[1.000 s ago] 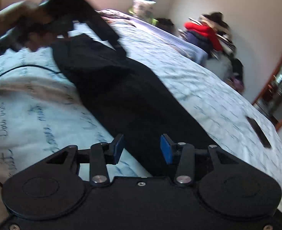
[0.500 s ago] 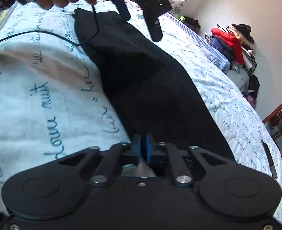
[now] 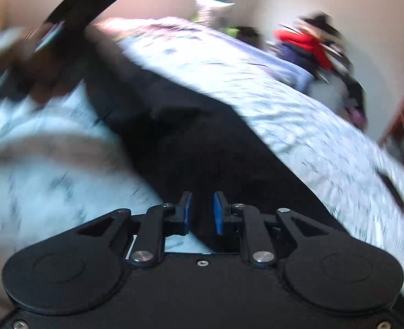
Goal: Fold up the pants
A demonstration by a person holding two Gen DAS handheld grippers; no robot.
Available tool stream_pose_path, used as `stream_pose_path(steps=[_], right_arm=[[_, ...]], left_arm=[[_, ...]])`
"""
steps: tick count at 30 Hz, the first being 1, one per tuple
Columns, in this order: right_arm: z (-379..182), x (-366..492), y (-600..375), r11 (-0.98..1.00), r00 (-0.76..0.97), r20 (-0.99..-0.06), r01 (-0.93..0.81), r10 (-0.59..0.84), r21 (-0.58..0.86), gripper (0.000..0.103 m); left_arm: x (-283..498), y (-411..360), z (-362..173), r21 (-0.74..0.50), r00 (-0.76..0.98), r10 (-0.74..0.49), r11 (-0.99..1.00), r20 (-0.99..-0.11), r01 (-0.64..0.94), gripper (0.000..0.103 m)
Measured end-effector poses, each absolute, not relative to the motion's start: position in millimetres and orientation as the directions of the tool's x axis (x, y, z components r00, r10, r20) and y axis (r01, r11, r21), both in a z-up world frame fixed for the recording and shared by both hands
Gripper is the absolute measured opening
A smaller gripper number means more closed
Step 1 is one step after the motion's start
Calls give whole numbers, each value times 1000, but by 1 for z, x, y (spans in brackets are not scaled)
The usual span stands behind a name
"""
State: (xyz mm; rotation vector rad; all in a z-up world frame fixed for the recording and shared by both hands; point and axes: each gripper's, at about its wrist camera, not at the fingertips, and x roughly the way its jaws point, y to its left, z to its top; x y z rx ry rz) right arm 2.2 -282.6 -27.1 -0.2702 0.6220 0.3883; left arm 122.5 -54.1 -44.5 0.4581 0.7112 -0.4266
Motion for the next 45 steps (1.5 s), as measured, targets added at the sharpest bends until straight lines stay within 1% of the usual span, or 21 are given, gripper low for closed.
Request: stream_pose_path(steps=[2, 3, 7, 8, 9, 10, 14, 17, 19, 20, 23, 25, 26, 28, 29, 30, 33, 37, 39, 42, 45], right_arm=[[-44, 13, -289, 918, 688, -698, -381, 198, -115, 16], [-50, 10, -293, 917, 677, -712, -380, 186, -122, 16], [-32, -1, -327, 954, 726, -656, -298, 206, -30, 17], [-30, 2, -340, 971, 750, -640, -239, 167, -26, 22], [-30, 8, -355, 986, 768, -630, -166, 115, -22, 31], [-31, 14, -368, 994, 778, -623, -110, 80, -10, 31], [-47, 40, -423, 995, 754, -656, 30, 42, 98, 31], [-56, 43, -450, 988, 752, -657, 127, -42, 83, 23], [-46, 28, -464, 971, 765, -627, 232, -149, 52, 24], [-42, 17, -469, 966, 779, -604, 252, -171, 51, 29], [-40, -4, -485, 965, 796, -602, 205, -68, 162, 30], [-49, -7, -491, 963, 784, -620, 192, -33, 192, 30], [-55, -7, -491, 963, 767, -637, 224, -80, 148, 31], [-60, -11, -491, 936, 721, -630, 351, -288, -27, 30], [-58, -16, -495, 911, 706, -612, 407, -357, -62, 35], [-51, -30, -505, 883, 707, -583, 467, -400, -40, 43], [-31, -82, -540, 833, 759, -530, 528, -377, 165, 46], [-33, -117, -551, 783, 723, -595, 575, -351, 238, 54], [-42, -127, -552, 752, 740, -615, 562, -272, 344, 54], [-57, -134, -550, 680, 775, -607, 543, -179, 493, 54], [-65, -133, -548, 631, 771, -611, 566, -179, 530, 54]], left_arm=[[109, -64, -56, 359, 705, -182, 758, -685, 544, 97], [104, -65, -58, 379, 712, -182, 744, -678, 550, 97], [97, -71, -46, 274, 667, -284, 750, -689, 603, 98], [97, -79, -41, 238, 650, -321, 747, -689, 621, 98], [97, -87, -38, 216, 640, -353, 739, -683, 638, 98], [97, -100, -36, 210, 634, -378, 725, -674, 656, 98], [91, -155, -45, 311, 668, -397, 660, -629, 684, 103], [86, -184, -68, 381, 669, -326, 622, -668, 684, 96], [77, -187, -69, 366, 658, -374, 605, -653, 707, 100], [75, -187, -67, 339, 641, -404, 601, -652, 724, 100], [83, -198, -64, 244, 582, -452, 608, -676, 756, 102], [93, -210, -69, 226, 573, -439, 622, -692, 750, 102], [97, -216, -74, 226, 569, -424, 626, -704, 747, 102], [101, -225, -83, 223, 555, -409, 623, -725, 750, 99], [99, -226, -84, 222, 556, -410, 625, -723, 749, 99], [94, -226, -83, 225, 558, -418, 619, -717, 753, 99], [86, -224, -76, 209, 537, -453, 593, -712, 778, 99], [90, -228, -63, 70, 495, -518, 639, -697, 766, 100], [92, -235, -57, 23, 501, -538, 666, -677, 746, 101], [92, -250, -56, 25, 516, -534, 678, -670, 735, 101], [86, -261, -59, 85, 553, -512, 678, -657, 730, 101]])
